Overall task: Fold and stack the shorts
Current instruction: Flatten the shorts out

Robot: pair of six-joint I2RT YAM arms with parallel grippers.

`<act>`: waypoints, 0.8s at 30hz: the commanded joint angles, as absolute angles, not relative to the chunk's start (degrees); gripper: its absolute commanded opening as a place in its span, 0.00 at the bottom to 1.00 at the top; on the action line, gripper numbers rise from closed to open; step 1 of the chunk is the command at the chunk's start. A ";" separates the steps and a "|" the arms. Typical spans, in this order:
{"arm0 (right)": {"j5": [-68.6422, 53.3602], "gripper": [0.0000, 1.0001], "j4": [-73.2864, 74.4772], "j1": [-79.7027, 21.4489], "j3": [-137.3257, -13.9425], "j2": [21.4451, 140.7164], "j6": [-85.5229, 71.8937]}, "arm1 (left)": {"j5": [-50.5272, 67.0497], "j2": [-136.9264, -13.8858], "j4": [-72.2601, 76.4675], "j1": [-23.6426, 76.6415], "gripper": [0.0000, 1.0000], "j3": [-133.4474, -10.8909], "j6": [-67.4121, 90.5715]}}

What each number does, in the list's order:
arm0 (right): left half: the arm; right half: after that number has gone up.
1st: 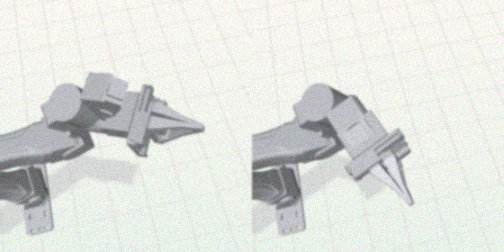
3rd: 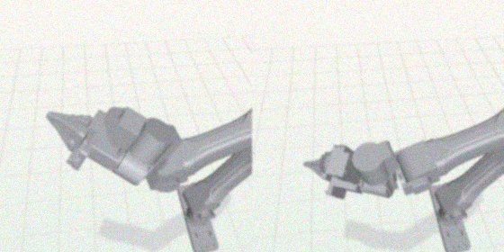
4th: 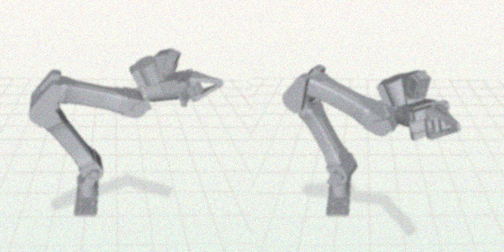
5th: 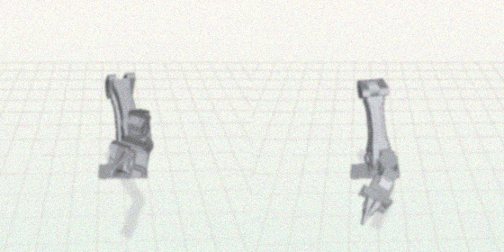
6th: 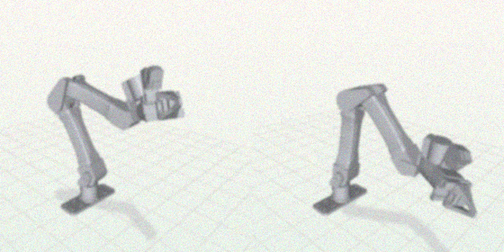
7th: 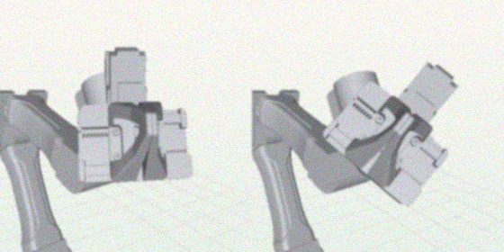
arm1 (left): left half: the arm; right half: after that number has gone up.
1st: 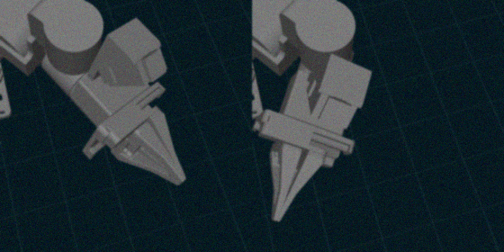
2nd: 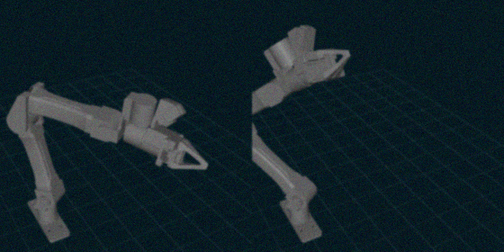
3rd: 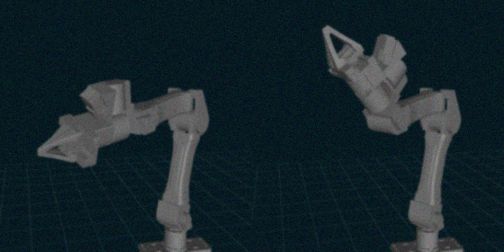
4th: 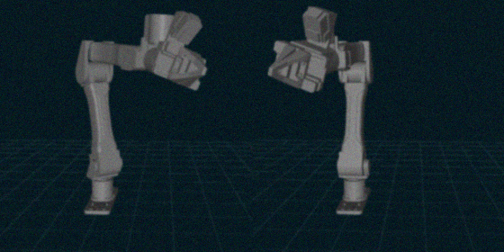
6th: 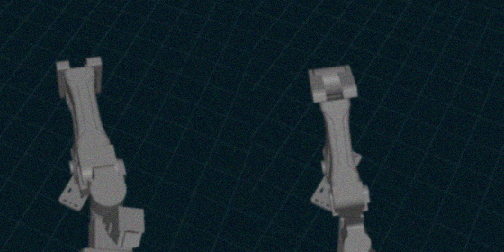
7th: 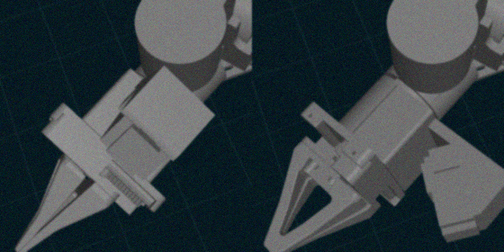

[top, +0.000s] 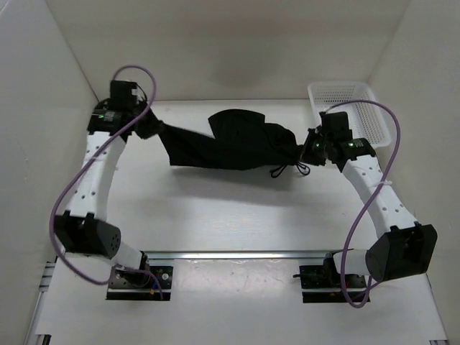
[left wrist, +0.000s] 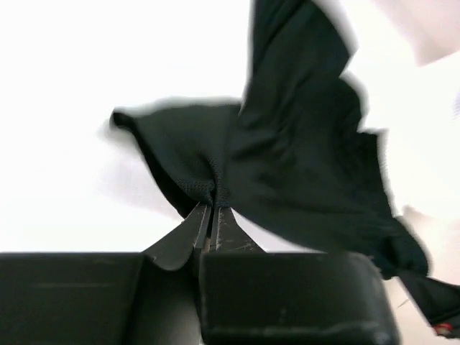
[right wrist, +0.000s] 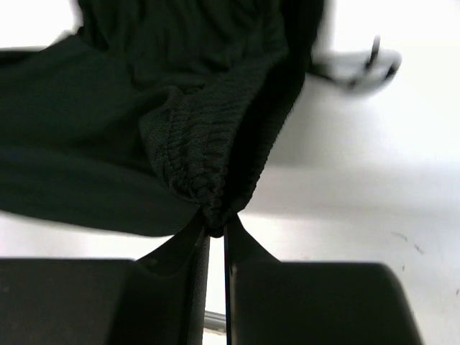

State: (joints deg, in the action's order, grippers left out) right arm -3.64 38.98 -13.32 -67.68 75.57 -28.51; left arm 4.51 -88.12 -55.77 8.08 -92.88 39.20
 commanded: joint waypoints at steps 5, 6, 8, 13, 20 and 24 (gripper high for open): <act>-9.31 0.00 47.54 -13.54 -85.48 71.38 -18.39 | 3.08 -74.56 -62.31 1.42 0.10 -104.23 38.23; -9.93 0.00 49.55 -13.54 -86.91 71.37 -17.50 | 3.08 -73.23 -61.62 -0.16 0.10 -104.76 38.23; -10.55 0.00 51.67 -13.54 -89.72 69.27 -15.74 | 3.08 -69.72 -61.61 -1.57 0.10 -106.52 38.85; -14.58 0.00 58.43 -13.54 -98.78 64.87 -11.17 | 2.03 -64.69 -61.61 -4.74 0.10 -113.19 39.37; -18.11 0.00 63.45 -13.54 -107.31 58.01 -11.24 | -4.74 -61.79 -66.18 -4.75 0.10 -129.78 38.50; -15.83 0.00 63.98 -13.54 -109.77 56.69 -13.97 | -10.01 -61.79 -67.24 -2.64 0.10 -134.38 37.45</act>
